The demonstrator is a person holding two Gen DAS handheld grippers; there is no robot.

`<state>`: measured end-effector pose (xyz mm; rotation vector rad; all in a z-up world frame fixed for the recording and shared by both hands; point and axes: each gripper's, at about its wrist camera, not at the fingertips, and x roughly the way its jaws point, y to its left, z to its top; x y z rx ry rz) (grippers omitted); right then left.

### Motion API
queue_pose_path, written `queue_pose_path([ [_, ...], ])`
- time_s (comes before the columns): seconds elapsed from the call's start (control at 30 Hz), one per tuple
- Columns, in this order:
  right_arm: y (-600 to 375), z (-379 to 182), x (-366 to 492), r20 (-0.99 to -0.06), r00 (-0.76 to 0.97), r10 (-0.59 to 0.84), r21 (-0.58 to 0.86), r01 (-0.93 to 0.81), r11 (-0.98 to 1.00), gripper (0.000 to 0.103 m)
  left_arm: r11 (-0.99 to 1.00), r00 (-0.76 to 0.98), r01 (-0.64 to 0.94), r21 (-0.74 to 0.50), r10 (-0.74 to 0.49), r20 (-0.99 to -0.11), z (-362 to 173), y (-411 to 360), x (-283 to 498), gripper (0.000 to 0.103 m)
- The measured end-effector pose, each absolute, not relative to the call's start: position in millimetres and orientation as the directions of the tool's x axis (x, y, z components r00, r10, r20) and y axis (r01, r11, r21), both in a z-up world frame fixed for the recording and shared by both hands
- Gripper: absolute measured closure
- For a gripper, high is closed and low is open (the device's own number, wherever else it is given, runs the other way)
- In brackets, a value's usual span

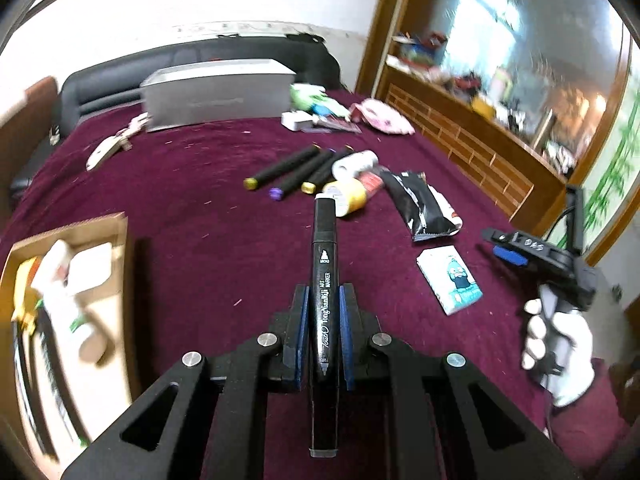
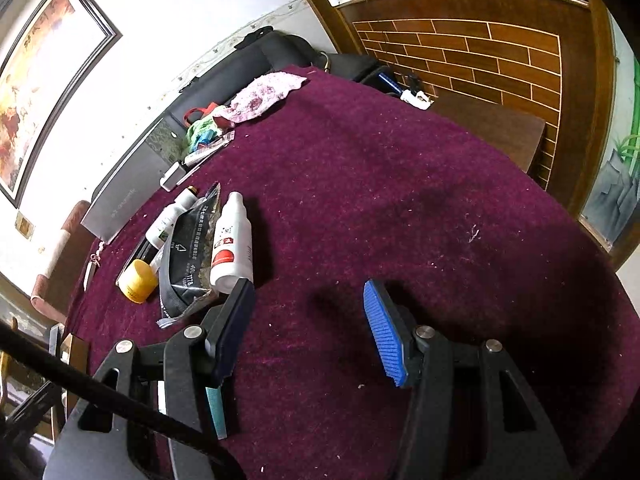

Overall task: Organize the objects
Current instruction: 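Carry the marker toward the tray while the right gripper grasps the teal tissue pack, then lower the marker and tissue pack into the tray and open both grippers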

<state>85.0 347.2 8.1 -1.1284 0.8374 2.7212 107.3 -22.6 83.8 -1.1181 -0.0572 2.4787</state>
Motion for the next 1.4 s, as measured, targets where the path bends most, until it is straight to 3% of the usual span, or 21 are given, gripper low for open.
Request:
queue_pose_path([
  [0.23, 298, 30, 89, -0.721, -0.660, -0.210, 0.421, -0.177, -0.890, 0.047, -0.912, -0.614, -0.324, -0.253, 0.406, -0.677, 85, -58, 122, 0.092],
  [0.5, 225, 25, 65, -0.846, -0.530, -0.059, 0.154, -0.137, -0.979, 0.047, -0.922, -0.664, -0.276, -0.272, 0.387, -0.640, 89, -109, 141, 0.092],
  [0.77, 198, 13, 60, -0.854, -0.512, 0.095, -0.019, -0.151, -0.988, 0.045, -0.946, -0.724, -0.144, -0.290, 0.300, -0.621, 82, -186, 155, 0.091],
  [0.9, 196, 17, 65, -0.848, -0.527, 0.057, 0.022, -0.141, -0.990, 0.072, -0.953, -0.744, -0.084, -0.291, 0.254, -0.618, 77, -216, 162, 0.091],
  [1.0, 196, 22, 70, -0.843, -0.538, -0.005, 0.092, -0.135, -0.987, 0.086, -0.956, -0.756, -0.036, -0.292, 0.217, -0.617, 74, -238, 167, 0.091],
  [1.17, 176, 42, 80, -0.814, -0.569, -0.119, 0.187, -0.063, -0.980, 0.091, -0.953, -0.757, 0.027, -0.301, 0.177, -0.629, 63, -269, 170, 0.091],
  [1.4, 84, 75, 89, -0.752, -0.523, -0.401, 0.349, 0.202, -0.915, 0.091, -0.947, -0.723, 0.028, -0.319, 0.202, -0.661, 50, -265, 161, 0.091],
])
